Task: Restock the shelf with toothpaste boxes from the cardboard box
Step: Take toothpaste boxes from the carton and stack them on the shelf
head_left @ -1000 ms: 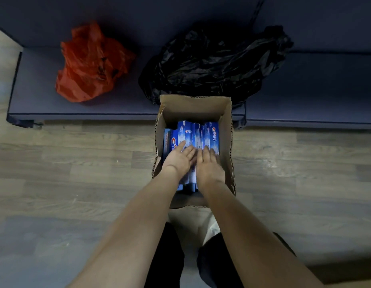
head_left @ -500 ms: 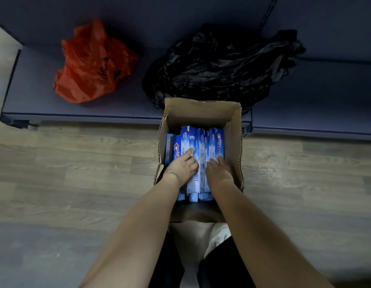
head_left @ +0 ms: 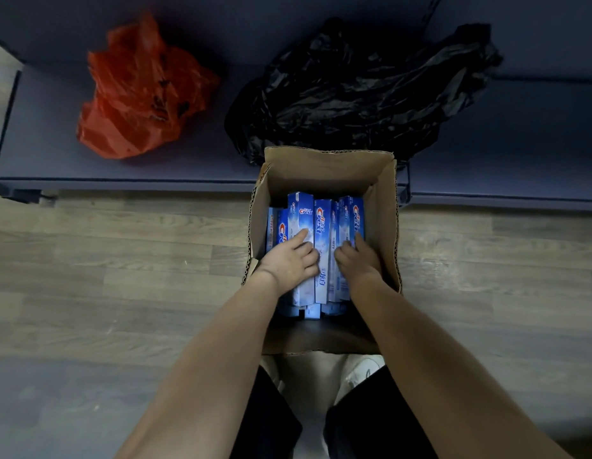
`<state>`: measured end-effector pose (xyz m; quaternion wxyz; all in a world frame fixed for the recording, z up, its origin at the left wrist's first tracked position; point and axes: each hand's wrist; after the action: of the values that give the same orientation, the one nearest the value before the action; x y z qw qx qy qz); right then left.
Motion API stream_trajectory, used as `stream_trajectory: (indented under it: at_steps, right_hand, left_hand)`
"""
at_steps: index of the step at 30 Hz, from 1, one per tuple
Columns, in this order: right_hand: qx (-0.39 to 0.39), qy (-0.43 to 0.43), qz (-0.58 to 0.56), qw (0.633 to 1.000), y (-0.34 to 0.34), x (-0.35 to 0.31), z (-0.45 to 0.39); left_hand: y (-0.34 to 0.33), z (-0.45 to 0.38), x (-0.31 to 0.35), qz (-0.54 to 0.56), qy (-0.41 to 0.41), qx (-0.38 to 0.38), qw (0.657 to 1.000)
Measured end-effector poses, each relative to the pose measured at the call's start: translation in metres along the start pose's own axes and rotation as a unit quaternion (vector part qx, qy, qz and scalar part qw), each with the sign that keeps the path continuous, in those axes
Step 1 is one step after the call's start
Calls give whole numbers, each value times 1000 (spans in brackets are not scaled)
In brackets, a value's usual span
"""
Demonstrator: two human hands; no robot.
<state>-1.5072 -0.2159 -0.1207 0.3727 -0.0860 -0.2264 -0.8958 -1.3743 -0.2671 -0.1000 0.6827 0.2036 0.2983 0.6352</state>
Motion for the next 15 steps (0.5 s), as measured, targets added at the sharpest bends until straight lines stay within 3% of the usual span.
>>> stream_trajectory:
  at_steps: [5, 15]
  right_hand:
    - [0, 12, 51, 999, 1, 1, -4]
    - [-23, 13, 85, 996, 18, 7, 8]
  left_hand:
    - [2, 0, -2, -40, -7, 28, 999]
    - [-6, 1, -5, 61, 20, -2, 998]
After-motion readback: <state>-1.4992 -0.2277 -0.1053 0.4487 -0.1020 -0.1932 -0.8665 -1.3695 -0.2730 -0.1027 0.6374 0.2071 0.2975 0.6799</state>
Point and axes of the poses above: each hand's wrist, its own z-axis away from the middle knuckle, its own y-axis out of the back of the hand, x = y × z, and after that the axes turned 8 degrees about z, right-handed
